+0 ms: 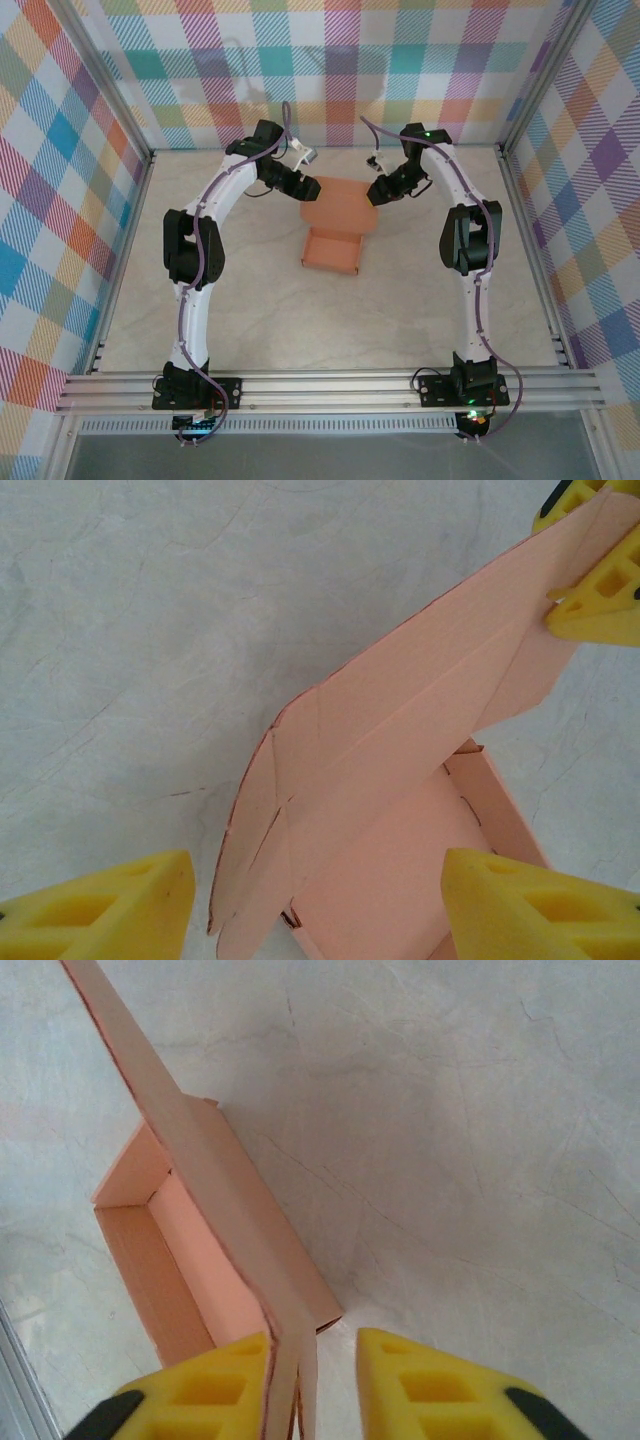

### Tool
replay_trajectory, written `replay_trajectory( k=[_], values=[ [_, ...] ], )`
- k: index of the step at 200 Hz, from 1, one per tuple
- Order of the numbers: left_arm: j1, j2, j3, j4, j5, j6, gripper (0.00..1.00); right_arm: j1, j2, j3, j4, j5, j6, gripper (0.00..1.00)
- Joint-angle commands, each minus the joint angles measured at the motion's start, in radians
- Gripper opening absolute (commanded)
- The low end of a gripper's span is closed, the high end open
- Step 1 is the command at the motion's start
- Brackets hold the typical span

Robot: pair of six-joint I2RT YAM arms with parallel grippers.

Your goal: Fold the paper box

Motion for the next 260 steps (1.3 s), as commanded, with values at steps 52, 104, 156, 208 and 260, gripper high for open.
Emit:
replay_trajectory(
  k=[52,104,156,208,260],
  values=[
    [0.015,0.004,0.015,-0.024,0.023,0.024,0.66,0.006,-0.049,0.007,-0.035,-0.019,-0.021,0.02],
    [0.019,0.009,0.033,-0.040,-0.014,0.046,0.64,0.022,-0.072,-0.011,-0.036,0.011,-0.053,0.00],
    [0.029,0.023,0.044,-0.122,0.007,0.140,0.44,0.025,-0.101,-0.033,-0.017,0.011,-0.081,0.00],
    [0.030,0.037,0.046,-0.148,0.004,0.178,0.35,0.027,-0.098,-0.031,-0.021,-0.006,-0.095,0.00],
    [0.032,0.048,0.056,-0.127,-0.021,0.152,0.32,0.029,-0.096,-0.031,-0.026,-0.011,-0.103,0.00]
  ],
)
